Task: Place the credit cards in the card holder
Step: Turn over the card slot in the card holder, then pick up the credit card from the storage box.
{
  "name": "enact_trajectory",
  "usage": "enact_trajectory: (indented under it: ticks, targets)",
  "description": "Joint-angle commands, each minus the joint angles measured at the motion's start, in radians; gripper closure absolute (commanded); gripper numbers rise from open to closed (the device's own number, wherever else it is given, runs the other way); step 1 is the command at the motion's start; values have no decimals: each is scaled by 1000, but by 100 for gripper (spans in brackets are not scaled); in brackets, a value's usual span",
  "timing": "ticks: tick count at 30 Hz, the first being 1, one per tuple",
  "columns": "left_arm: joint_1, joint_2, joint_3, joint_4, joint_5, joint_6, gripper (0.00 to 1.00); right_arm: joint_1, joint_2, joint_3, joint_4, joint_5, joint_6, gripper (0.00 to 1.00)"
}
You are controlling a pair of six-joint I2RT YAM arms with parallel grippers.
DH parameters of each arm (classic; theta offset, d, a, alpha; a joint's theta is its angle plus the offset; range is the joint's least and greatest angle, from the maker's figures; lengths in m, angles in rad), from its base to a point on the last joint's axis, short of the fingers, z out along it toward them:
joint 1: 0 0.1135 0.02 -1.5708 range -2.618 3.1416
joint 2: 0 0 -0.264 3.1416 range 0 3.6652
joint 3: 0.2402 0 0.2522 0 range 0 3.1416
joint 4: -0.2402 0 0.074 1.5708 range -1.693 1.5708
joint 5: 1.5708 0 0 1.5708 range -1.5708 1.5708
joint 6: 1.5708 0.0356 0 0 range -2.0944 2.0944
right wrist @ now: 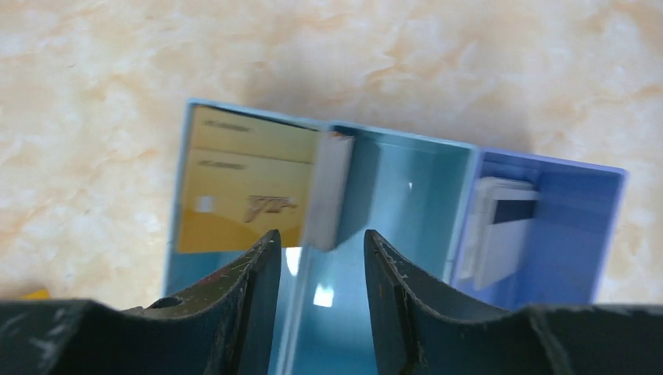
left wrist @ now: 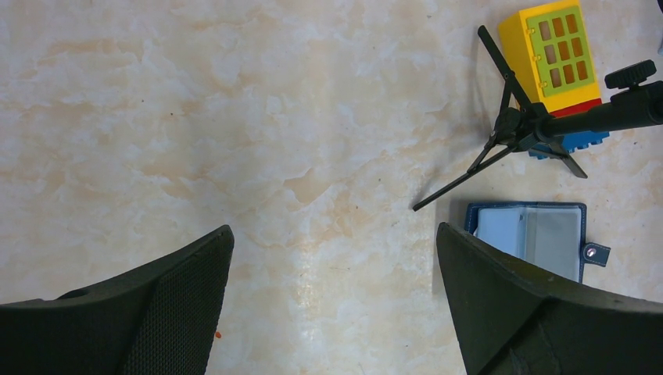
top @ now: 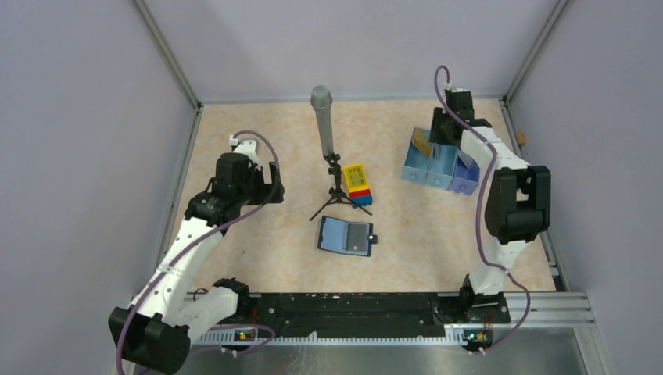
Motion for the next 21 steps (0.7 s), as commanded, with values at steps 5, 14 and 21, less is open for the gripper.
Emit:
enact_trajectory:
  ticks: [5,14,21]
  targets:
    - [4,-19,-6,28,-9,6,1,136,-7,77,29,138,-36,54]
    - [4,-19,-7,29,0,5,1,254,108,160,-11,327,-115,48]
    - [5,-21,-8,29,2,5,1,307,163,191,-40,463,-142,52]
